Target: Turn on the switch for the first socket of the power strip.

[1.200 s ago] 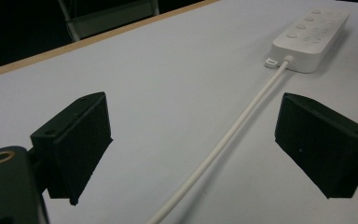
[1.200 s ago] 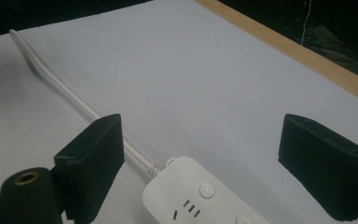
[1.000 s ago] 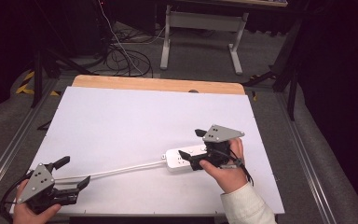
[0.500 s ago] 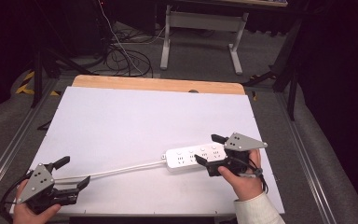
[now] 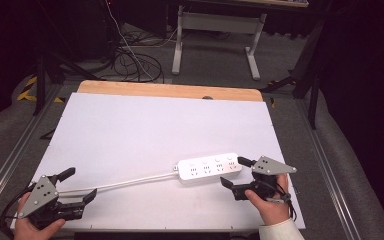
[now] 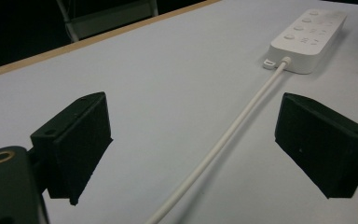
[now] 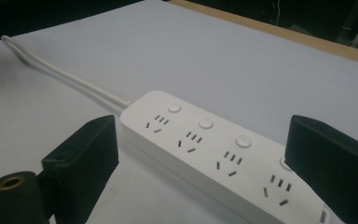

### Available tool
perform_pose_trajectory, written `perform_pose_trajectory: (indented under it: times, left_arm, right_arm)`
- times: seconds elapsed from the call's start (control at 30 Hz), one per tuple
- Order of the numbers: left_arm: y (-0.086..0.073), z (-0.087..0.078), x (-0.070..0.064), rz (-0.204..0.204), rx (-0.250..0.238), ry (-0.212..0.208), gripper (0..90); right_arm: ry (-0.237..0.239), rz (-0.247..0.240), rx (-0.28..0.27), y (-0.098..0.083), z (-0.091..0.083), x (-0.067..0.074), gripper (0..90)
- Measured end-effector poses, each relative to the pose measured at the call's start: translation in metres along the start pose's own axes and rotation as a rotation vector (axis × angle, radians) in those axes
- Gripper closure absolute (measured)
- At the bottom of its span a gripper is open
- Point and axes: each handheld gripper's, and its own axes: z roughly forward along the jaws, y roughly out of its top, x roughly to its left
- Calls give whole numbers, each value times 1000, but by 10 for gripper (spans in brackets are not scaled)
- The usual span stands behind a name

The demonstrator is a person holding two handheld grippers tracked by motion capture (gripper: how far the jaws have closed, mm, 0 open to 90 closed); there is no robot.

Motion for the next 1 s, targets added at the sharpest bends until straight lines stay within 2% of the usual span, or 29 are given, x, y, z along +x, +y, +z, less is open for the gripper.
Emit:
perform_pose_trajectory:
  times: [0.3,0.63,0.83,1.0]
  left_arm:
    - [0,0,0,5,1,-1,112]
    - [0,0,0,10,4,-3,112]
    - [-1,0,0,-3,7,-8,113]
    - [-2,0,2,-17,15,-17,116]
  right_arm:
    - [-15,34,24,-24,0,-6,102]
    - [-33,32,47,-43,2,-10,96]
    - [-38,27,72,-55,3,-11,93]
    - [-33,56,55,-60,-1,-14,86]
